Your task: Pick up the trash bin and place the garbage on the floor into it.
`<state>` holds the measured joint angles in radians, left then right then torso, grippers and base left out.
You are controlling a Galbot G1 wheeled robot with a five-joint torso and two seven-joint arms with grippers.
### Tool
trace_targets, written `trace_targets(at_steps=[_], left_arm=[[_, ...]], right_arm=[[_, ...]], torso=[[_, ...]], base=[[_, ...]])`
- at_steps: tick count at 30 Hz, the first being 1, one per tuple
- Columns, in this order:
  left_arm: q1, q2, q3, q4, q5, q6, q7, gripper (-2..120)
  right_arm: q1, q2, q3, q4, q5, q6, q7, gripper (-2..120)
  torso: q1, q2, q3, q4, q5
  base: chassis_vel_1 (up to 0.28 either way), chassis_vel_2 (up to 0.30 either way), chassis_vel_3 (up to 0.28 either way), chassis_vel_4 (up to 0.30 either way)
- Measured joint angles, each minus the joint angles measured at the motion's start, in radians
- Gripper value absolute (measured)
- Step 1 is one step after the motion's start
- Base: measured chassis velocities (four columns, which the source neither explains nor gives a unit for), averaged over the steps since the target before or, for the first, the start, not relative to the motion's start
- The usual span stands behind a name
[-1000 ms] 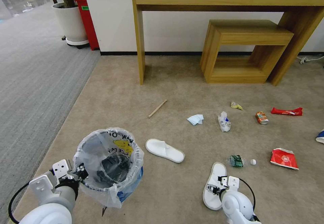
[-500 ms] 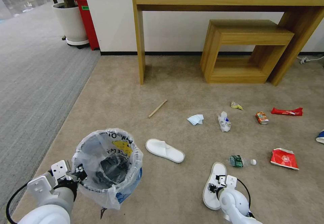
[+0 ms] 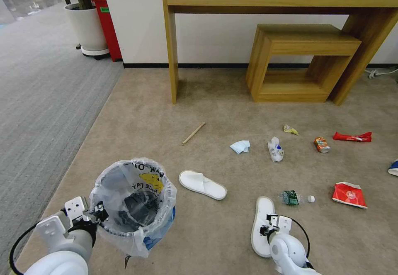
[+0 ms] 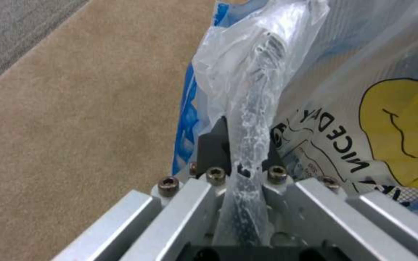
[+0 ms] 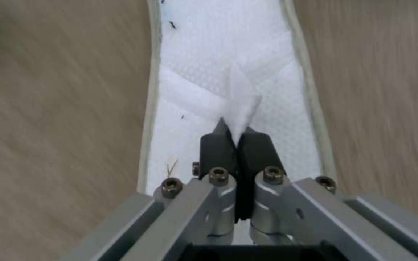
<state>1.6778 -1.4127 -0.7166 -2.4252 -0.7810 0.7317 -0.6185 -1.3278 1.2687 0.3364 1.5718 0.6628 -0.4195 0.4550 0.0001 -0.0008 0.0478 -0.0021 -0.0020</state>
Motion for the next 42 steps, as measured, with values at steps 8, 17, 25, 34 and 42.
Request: trace_targets(at_steps=[8,17,25,34,42], left_arm=[[-0.014,-0.002,0.040,0.026,0.013,-0.001,0.000,0],[-0.021,-0.012,0.129,0.047,0.038,0.002,0.003,0],[-0.029,-0.037,0.185,0.066,0.084,0.002,0.024,0],[-0.026,-0.054,0.215,0.069,0.108,0.002,0.035,0],[-0.012,-0.055,0.218,0.042,0.111,0.003,0.038,0]], right_arm=[[-0.028,-0.034,0.010,0.183,-0.078,0.381,-0.295,0],[0.118,-0.056,-0.024,0.219,0.164,0.733,-0.905,0],[0.287,-0.016,-0.181,0.116,0.249,0.805,-1.164,0],[0.370,0.025,-0.331,0.010,0.192,0.814,-1.245,0],[0.393,0.045,-0.402,-0.060,0.092,0.820,-1.304,0]], torso=[[0.000,0.000,0.000,0.0000,-0.0001],[0.000,0.000,0.000,0.0000,0.0000],[0.000,0.000,0.000,0.0000,0.0001],[0.000,0.000,0.000,0.0001,-0.0001],[0.000,0.000,0.000,0.0000,0.0000]], base=[[0.000,0.000,0.000,0.000],[0.000,0.000,0.000,0.000],[0.000,0.000,0.000,0.000],[0.000,0.000,0.000,0.000],[0.000,0.000,0.000,0.000]])
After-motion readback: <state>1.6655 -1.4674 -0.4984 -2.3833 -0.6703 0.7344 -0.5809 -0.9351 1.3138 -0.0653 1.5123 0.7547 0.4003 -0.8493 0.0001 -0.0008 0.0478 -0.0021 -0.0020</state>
